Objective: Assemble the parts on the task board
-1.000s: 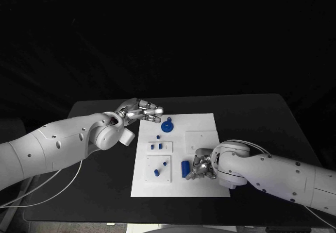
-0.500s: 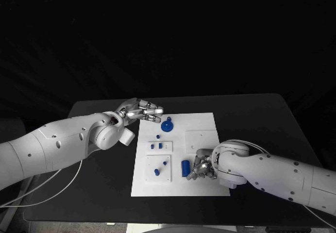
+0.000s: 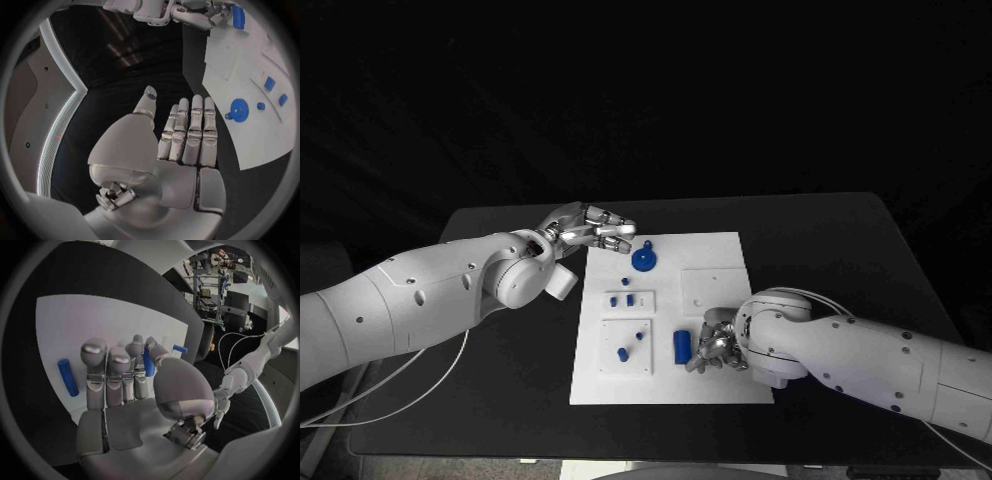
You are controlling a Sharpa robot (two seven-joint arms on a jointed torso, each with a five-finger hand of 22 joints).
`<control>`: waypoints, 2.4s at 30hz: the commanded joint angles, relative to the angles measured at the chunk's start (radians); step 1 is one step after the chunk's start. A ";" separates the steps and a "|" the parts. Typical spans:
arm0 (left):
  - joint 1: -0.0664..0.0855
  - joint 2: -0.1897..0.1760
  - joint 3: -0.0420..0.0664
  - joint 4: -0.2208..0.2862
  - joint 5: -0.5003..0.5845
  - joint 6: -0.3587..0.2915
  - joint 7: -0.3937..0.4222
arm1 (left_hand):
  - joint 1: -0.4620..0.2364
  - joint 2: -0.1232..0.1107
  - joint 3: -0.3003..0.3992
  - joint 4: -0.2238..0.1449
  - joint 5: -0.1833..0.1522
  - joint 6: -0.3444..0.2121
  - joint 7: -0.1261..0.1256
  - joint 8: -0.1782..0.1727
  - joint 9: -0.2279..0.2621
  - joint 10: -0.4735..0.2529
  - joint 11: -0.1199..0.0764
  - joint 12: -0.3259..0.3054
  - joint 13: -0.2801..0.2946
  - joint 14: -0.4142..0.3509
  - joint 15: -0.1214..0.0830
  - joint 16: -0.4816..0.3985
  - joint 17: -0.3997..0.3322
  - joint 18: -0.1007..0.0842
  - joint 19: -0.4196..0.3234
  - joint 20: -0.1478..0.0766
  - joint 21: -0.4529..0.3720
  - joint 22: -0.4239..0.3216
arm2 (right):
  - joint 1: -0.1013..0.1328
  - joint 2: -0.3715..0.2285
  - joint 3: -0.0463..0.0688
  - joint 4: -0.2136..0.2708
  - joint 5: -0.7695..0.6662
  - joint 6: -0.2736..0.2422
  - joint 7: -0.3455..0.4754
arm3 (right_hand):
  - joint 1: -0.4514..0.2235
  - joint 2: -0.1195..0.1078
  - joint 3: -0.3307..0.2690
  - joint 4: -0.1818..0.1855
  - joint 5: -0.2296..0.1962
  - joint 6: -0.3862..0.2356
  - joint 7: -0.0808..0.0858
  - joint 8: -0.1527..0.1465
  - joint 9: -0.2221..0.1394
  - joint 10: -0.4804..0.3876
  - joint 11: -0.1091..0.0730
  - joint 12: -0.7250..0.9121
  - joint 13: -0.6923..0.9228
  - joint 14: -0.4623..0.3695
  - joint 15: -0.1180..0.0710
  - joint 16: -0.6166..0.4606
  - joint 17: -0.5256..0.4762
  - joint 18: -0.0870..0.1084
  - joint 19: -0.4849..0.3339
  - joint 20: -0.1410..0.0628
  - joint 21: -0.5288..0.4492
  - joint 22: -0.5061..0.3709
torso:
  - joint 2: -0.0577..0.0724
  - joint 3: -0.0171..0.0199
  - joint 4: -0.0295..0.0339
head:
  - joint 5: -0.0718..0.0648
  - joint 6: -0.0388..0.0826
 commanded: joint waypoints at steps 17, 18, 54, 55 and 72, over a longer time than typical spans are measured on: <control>0.001 0.002 0.000 -0.010 -0.002 0.002 0.020 | 0.000 0.004 -0.002 0.003 0.005 -0.004 0.000 0.003 0.001 -0.008 0.002 -0.002 0.001 -0.005 0.002 -0.004 0.001 0.001 -0.005 0.004 -0.002 -0.001 | 0.016 -0.165 0.056 0.134 0.057 0.022 0.154 | 0.043 -0.030 -0.036 0.066 -0.011 -0.094 0.043 -0.001 -0.109 -0.010 0.023 0.025 0.010 0.000 0.011 -0.001 -0.007 -0.003 0.015 0.010 -0.007 0.094 | -0.001 0.0026 -0.0036 | -0.015 0.017; 0.001 0.002 0.000 -0.011 -0.002 0.002 0.021 | 0.000 0.004 -0.002 0.003 0.005 -0.004 0.000 0.003 0.001 -0.008 0.002 -0.002 0.001 -0.005 0.002 -0.004 0.001 0.001 -0.005 0.004 -0.002 -0.001 | 0.020 -0.177 0.062 0.139 0.060 0.027 0.164 | 0.050 -0.022 -0.040 0.064 -0.014 -0.096 0.046 -0.005 -0.124 -0.010 0.022 0.026 0.010 -0.001 0.010 -0.001 -0.007 -0.002 0.014 0.011 -0.007 0.095 | -0.001 0.0023 -0.0037 | -0.016 0.017; 0.000 0.005 0.000 -0.001 -0.001 -0.006 0.024 | -0.008 -0.004 0.002 0.006 0.004 -0.011 0.006 0.003 0.001 -0.026 0.009 -0.002 0.002 -0.004 0.003 -0.003 0.002 0.002 -0.005 0.005 -0.002 -0.002 | -0.001 -0.250 0.075 0.077 -0.109 0.037 -0.032 | 0.008 -0.018 0.032 0.069 -0.027 -0.079 0.054 -0.004 -0.374 0.025 0.026 0.075 0.044 0.001 0.018 0.030 -0.002 -0.004 0.011 0.018 0.020 0.097 | 0.000 0.0001 -0.0006 | -0.042 0.017; 0.000 0.005 0.000 -0.001 -0.001 -0.006 0.024 | -0.008 -0.004 0.002 0.006 0.004 -0.011 0.006 0.003 0.001 -0.026 0.009 -0.002 0.002 -0.004 0.003 -0.003 0.002 0.002 -0.005 0.005 -0.002 -0.002 | -0.002 -0.248 0.074 0.075 -0.112 0.035 -0.032 | 0.009 -0.026 0.038 0.082 -0.027 -0.079 0.054 -0.003 -0.374 0.025 0.026 0.073 0.044 0.001 0.017 0.031 -0.001 -0.005 0.011 0.017 0.021 0.097 | 0.000 0.0002 -0.0008 | -0.042 0.017; 0.000 0.001 0.000 0.000 -0.001 -0.002 0.021 | -0.010 -0.006 0.007 0.009 0.004 -0.011 0.006 0.004 0.001 -0.027 0.009 -0.002 0.002 -0.006 0.004 -0.003 0.003 0.003 -0.006 0.005 -0.002 -0.002 | -0.019 -0.179 0.052 0.038 -0.190 -0.010 -0.029 | 0.009 -0.071 0.056 0.168 -0.029 -0.073 0.054 -0.003 -0.367 0.031 0.024 0.058 0.057 0.001 0.014 0.024 0.005 -0.007 0.011 0.012 0.021 0.097 | 0.000 -0.0006 0.0002 | -0.038 0.014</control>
